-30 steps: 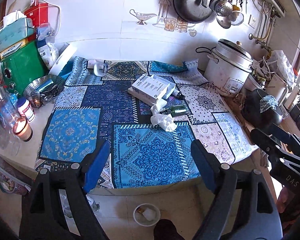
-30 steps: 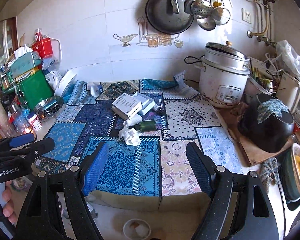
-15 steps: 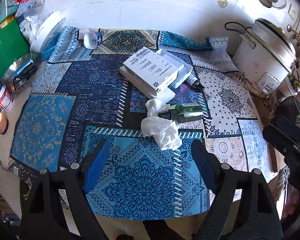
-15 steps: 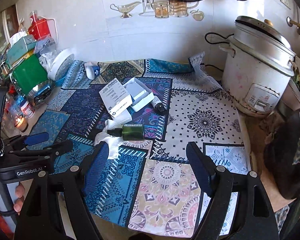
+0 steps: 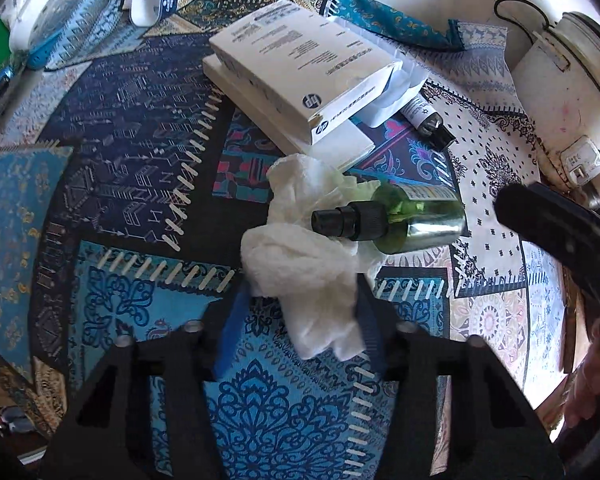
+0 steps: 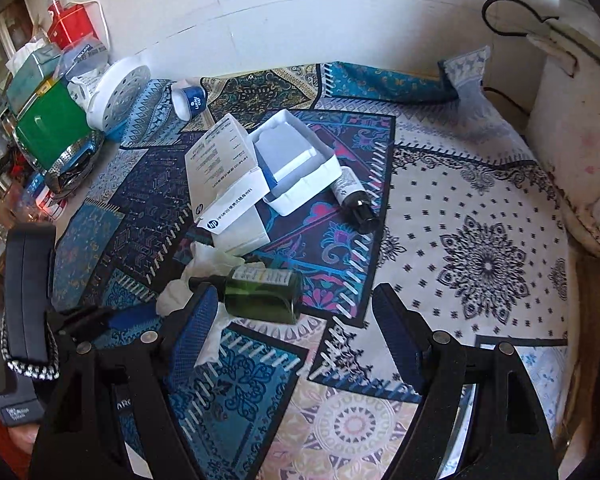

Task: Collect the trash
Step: 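Grasp the white tissue with the left tool while the right tool grasps the green bottle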

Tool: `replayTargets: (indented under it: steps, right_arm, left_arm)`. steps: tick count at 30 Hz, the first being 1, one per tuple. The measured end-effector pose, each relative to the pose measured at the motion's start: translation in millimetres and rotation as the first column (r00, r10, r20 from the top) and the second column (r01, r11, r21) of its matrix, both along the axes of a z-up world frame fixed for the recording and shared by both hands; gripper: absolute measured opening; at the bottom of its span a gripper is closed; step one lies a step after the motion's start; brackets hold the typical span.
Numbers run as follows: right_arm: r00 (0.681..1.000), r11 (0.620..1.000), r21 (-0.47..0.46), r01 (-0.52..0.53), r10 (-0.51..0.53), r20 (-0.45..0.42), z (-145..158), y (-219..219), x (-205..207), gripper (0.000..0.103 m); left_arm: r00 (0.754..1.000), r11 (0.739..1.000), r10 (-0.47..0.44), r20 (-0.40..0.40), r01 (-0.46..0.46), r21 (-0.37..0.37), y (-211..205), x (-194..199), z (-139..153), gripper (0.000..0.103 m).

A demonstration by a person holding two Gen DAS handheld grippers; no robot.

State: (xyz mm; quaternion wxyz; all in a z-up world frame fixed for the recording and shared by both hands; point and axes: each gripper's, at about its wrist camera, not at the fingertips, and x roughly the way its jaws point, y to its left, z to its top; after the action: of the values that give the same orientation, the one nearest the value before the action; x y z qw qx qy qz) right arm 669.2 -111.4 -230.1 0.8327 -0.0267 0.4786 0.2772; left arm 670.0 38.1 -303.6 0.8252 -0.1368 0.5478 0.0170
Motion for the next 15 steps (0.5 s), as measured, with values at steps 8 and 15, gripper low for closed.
replayTargets:
  steps: [8,15]
  right_arm:
    - [0.993,0.995,0.043,-0.095,0.098,-0.073,-17.3,37.3,15.0,0.075]
    - [0.964,0.978,0.043,-0.205,0.209,-0.166,-37.4,52.2,-11.1,0.064]
  left_arm:
    - [0.999,0.999,0.047,0.021,-0.047,-0.009,23.8,-8.9,3.0,0.010]
    - [0.994,0.994,0.105,0.018,-0.105,-0.008,50.7,-22.8,7.9,0.009]
